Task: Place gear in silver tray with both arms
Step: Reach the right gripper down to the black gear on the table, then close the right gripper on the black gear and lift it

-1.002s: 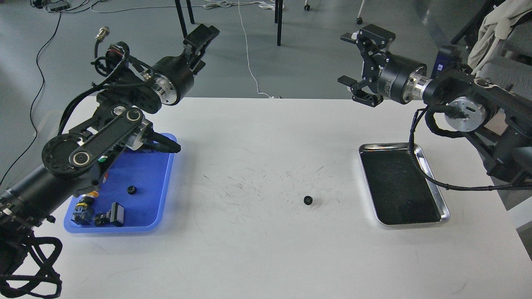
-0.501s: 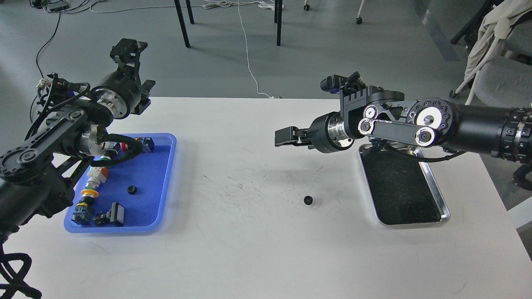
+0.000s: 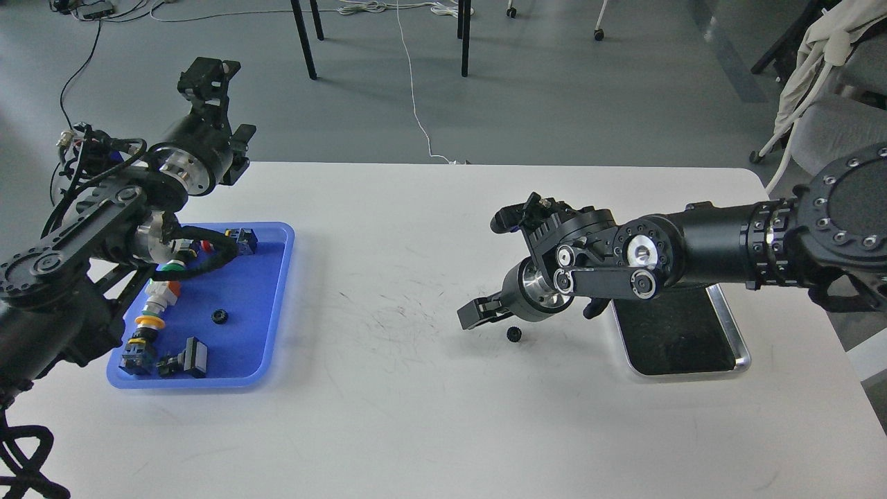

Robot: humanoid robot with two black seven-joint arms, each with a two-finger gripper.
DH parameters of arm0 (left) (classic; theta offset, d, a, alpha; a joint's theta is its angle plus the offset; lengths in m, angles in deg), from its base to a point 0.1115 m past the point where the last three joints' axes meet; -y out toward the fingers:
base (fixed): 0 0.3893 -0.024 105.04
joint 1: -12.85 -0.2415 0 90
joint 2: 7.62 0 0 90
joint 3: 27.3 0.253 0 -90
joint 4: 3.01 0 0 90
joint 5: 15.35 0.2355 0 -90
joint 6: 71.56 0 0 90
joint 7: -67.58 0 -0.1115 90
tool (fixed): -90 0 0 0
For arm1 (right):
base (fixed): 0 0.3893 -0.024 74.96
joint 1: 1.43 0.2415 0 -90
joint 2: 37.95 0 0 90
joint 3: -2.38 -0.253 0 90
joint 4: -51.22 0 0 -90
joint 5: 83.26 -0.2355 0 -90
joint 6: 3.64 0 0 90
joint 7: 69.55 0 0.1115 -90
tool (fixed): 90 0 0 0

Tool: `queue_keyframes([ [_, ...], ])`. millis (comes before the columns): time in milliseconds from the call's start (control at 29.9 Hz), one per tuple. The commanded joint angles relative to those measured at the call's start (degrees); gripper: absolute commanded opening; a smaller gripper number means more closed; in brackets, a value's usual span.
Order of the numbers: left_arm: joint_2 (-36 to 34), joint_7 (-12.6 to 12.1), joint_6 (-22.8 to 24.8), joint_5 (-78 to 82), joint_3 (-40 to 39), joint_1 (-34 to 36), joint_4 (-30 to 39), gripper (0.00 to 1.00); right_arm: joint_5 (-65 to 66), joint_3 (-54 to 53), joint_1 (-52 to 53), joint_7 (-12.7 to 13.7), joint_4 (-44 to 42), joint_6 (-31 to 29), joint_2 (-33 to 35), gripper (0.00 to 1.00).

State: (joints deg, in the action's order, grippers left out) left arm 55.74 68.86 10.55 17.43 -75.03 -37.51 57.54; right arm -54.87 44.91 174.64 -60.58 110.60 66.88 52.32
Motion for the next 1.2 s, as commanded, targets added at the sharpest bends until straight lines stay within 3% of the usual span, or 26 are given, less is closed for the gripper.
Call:
queue_keyframes([
  [0, 0.01, 0.04, -0.02, 0.0, 0.01, -0.09, 0.0, 0.99, -1.94, 1.5, 0.06, 2.45, -0.14, -0.81, -0.28, 0.97],
  [401, 0.53, 0.04, -0.02, 0.0, 0.36, -0.17, 0.09, 0.99, -1.41, 2.73, 0.24, 4.3, -1.46, -1.87, -0.28, 0.93],
  [1170, 0.36, 0.04, -0.02, 0.09, -0.08, -0.09, 0.71, 0.99, -2.47, 1.32, 1.47, 3.95, 1.88, -3.45, -0.28, 0.92],
])
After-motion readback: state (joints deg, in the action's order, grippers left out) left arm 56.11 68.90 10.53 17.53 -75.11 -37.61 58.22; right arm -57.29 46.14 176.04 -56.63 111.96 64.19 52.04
